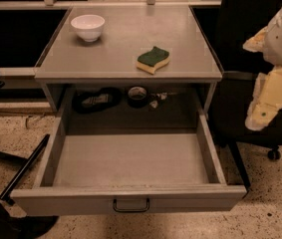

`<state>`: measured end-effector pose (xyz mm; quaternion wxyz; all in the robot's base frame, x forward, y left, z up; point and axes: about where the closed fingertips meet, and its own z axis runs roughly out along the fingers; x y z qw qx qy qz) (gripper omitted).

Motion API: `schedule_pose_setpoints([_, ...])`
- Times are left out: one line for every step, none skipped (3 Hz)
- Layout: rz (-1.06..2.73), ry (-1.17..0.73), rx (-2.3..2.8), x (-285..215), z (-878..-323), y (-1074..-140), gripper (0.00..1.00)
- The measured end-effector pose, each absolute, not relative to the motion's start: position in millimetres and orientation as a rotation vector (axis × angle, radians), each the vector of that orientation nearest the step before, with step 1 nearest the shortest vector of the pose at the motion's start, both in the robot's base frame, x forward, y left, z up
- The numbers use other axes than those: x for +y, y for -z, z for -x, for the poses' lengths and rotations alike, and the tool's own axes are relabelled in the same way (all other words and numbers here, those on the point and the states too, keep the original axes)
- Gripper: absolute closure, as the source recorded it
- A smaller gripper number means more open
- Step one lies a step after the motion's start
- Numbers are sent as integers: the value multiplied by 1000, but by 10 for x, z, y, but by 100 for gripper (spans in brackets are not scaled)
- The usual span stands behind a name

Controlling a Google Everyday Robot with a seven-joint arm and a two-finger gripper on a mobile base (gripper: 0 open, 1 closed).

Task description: Place sponge into top drawer

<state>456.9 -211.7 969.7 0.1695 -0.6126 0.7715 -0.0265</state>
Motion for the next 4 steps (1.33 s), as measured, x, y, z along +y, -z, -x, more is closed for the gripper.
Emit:
schedule_pose_setpoints([1756,36,2126,-2054,-5167,-9452,0])
schedule_pose_setpoints([1756,36,2126,-2053,-5167,-9452,0])
schedule_pose_setpoints([1771,24,1992,-1888,-5519,-9490,0])
schedule_pose_setpoints([1785,-8,1823,-1613,-6069,-9501,0])
